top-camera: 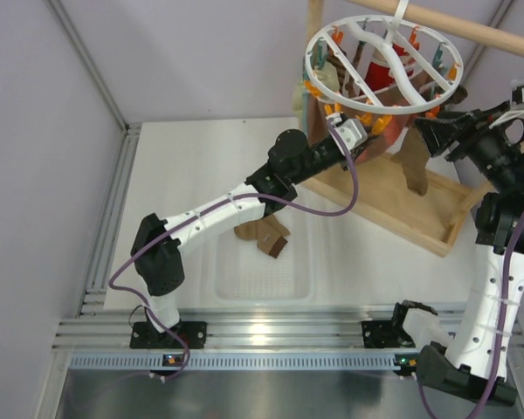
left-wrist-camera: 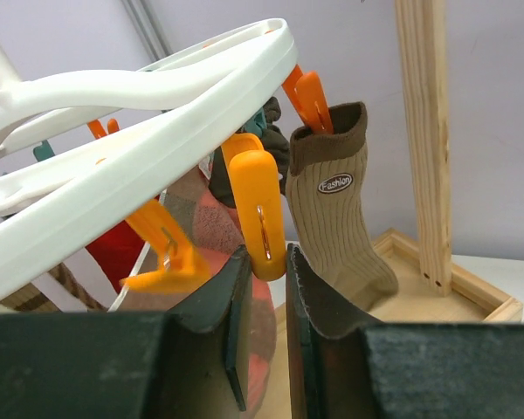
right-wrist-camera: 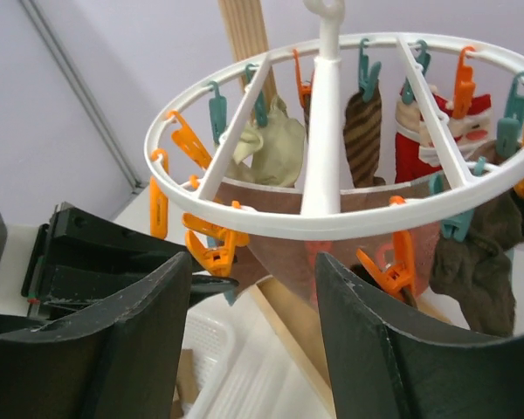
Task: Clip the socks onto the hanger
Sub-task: Open the clamp at the hanger, then pick up the sock from the bin.
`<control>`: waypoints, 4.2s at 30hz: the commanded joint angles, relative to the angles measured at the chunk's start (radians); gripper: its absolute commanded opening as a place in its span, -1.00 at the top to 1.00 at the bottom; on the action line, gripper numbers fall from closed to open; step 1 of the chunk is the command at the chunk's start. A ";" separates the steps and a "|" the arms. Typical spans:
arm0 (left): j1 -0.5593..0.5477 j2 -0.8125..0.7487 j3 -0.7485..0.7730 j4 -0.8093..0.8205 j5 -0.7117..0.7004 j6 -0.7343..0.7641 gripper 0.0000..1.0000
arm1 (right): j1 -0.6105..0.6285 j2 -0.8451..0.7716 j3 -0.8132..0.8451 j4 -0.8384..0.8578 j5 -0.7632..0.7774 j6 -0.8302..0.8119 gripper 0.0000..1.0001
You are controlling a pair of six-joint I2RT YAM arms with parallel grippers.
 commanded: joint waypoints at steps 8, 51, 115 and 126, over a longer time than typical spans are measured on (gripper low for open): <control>-0.024 -0.041 0.053 -0.044 0.040 0.046 1.00 | 0.006 0.030 -0.109 0.240 -0.129 0.203 -0.23; -0.031 -0.059 0.041 -0.125 0.092 -0.005 0.63 | 0.256 0.093 -0.168 0.355 0.090 0.161 1.00; 0.202 -0.056 -0.122 -1.417 0.414 0.969 1.00 | 0.255 0.087 -0.158 0.269 0.113 0.118 1.00; 0.202 -0.182 0.197 -1.009 0.483 0.505 1.00 | 0.255 0.099 -0.158 0.319 0.125 0.192 1.00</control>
